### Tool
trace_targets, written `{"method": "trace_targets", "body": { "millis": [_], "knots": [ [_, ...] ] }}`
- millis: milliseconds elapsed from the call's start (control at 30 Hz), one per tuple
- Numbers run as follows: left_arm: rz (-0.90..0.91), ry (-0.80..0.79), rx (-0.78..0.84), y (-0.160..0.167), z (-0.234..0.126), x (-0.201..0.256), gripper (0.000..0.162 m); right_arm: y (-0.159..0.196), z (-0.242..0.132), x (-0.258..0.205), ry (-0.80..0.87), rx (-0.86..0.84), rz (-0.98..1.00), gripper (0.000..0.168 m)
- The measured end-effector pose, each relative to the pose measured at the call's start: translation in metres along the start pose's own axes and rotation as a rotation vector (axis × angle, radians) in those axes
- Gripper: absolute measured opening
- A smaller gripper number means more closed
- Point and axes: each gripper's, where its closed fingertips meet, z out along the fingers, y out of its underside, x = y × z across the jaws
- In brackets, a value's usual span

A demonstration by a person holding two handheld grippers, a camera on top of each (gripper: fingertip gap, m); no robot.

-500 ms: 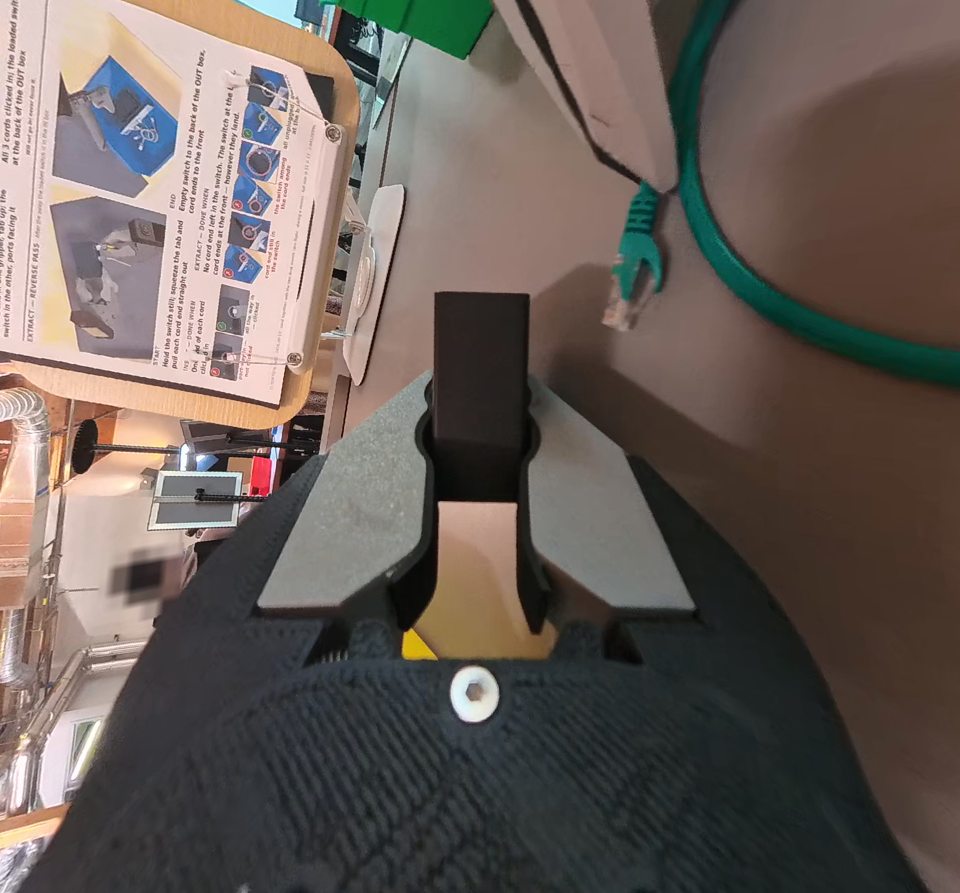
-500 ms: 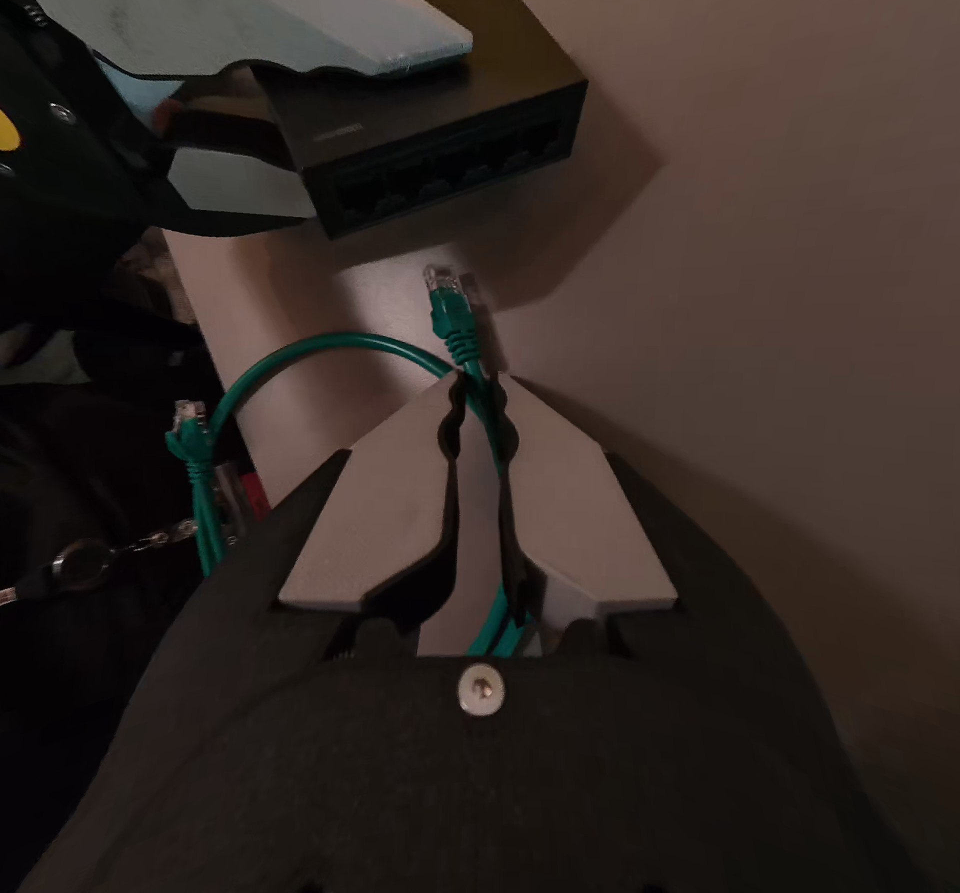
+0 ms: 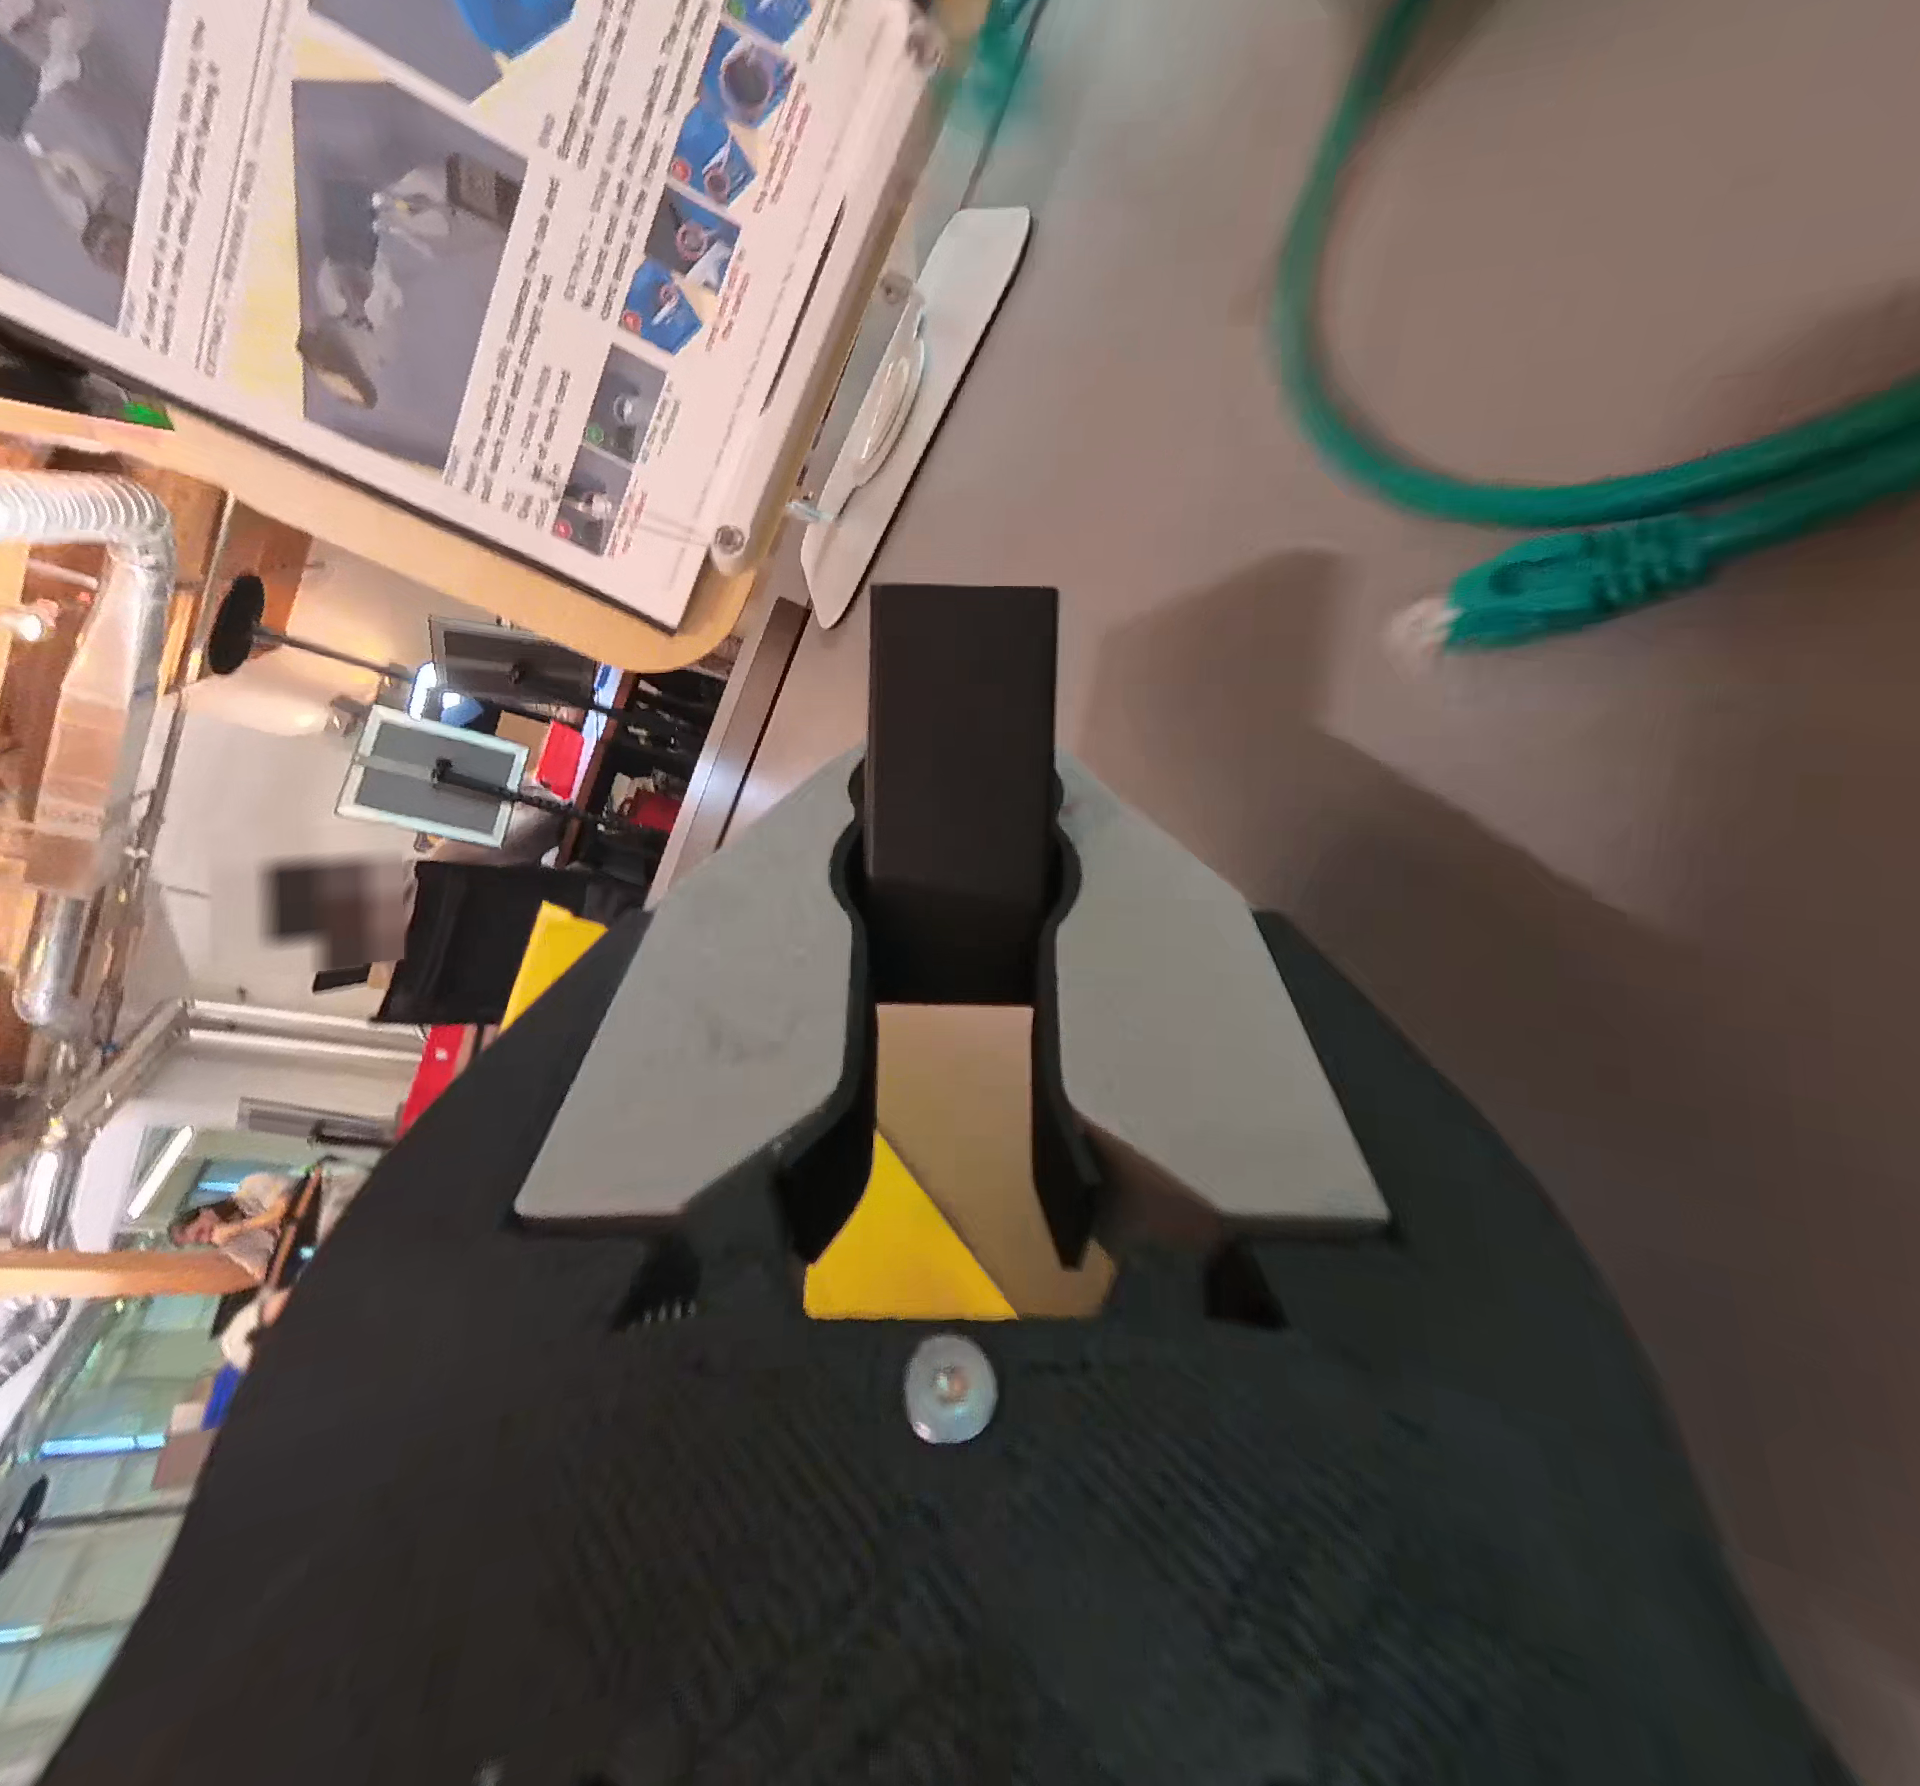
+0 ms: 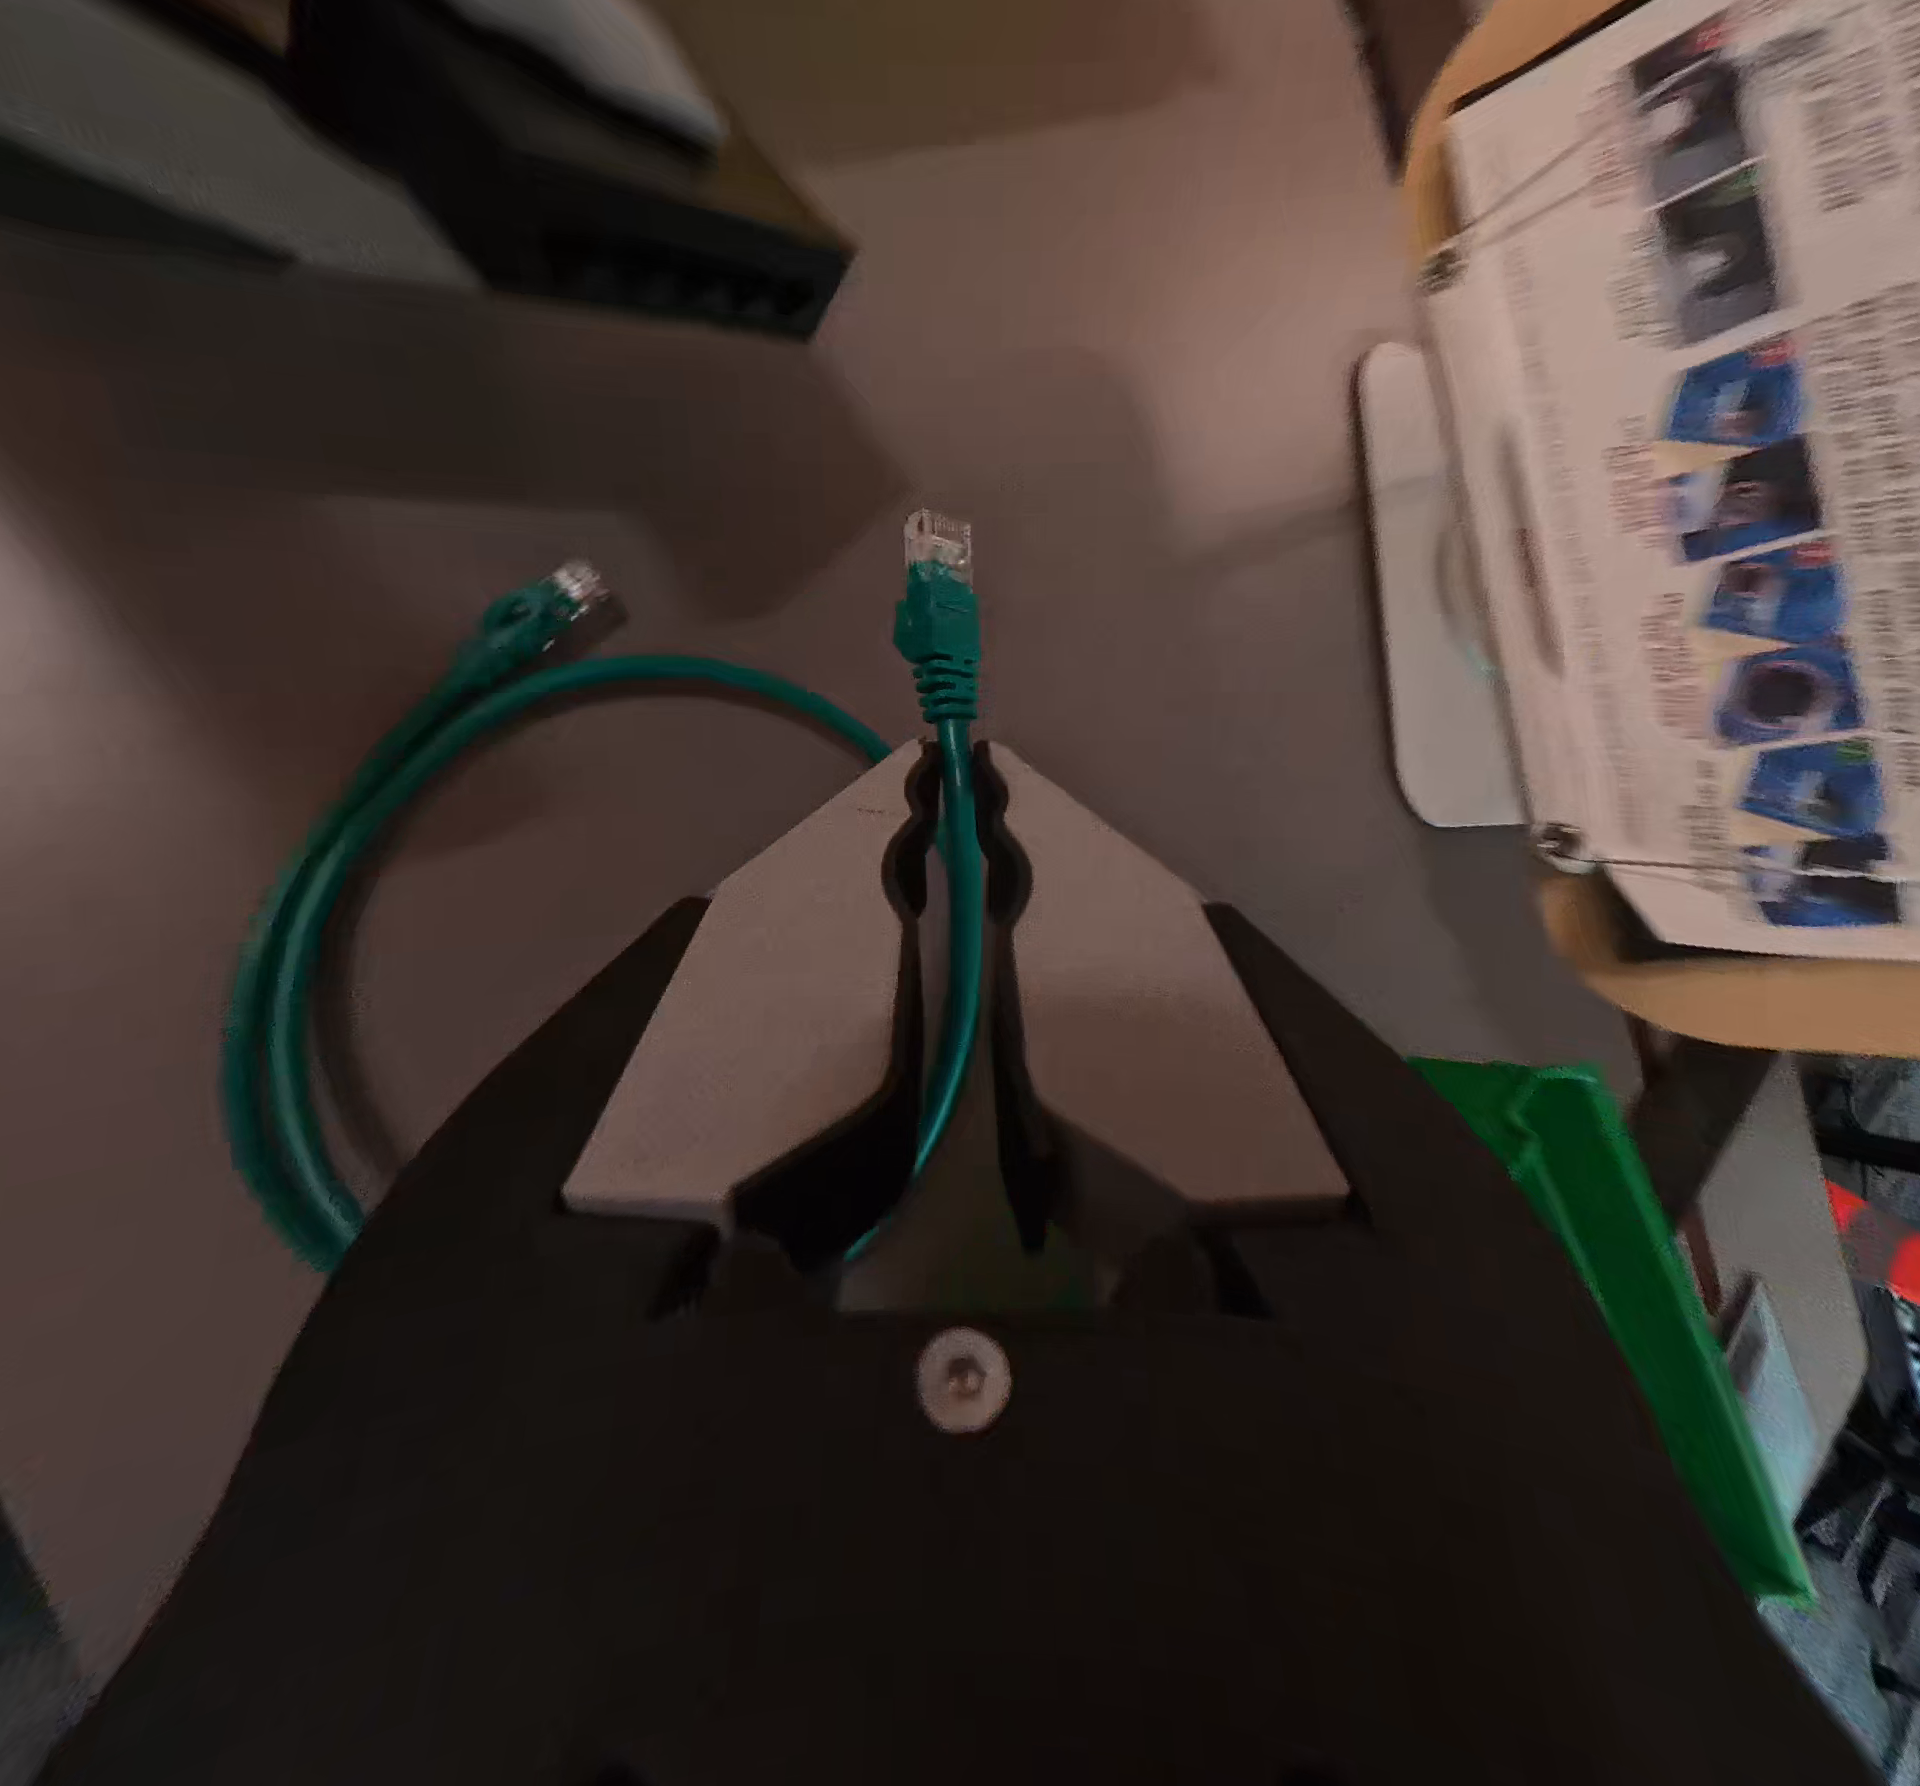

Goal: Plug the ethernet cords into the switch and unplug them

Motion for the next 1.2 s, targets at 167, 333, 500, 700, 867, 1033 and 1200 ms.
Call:
{"method": "trace_targets", "body": {
  "millis": [167,333,500,700,867,1033,1200],
  "knots": [
    [0.026,0.043,0.061,-0.011,-0.004,0.011,0.026,0.029,0.031,-0.041,-0.002,-0.032,-0.108,0.003],
    [0.067,0.102,0.125,-0.031,-0.006,0.03,0.026,0.033,0.042,-0.064,0.015,0.031,-0.199,0.003],
    [0.109,0.194,0.21,-0.048,-0.013,0.052,0.026,0.03,0.044,-0.07,0.06,0.075,-0.266,0.002],
    [0.134,0.227,0.187,-0.051,-0.008,0.063,0.027,0.029,0.044,-0.074,0.064,0.12,-0.276,0.003],
    [0.126,0.239,0.188,-0.045,-0.011,0.062,0.027,0.034,0.044,-0.072,0.066,0.115,-0.268,0.003],
    [0.214,0.224,0.208,-0.046,-0.016,0.067,0.026,0.035,0.042,-0.073,0.045,0.121,-0.24,0.003],
    [0.338,0.152,0.208,-0.048,-0.018,0.07,0.026,0.037,0.041,-0.08,-0.148,0.118,-0.044,0.015]
  ]
}}
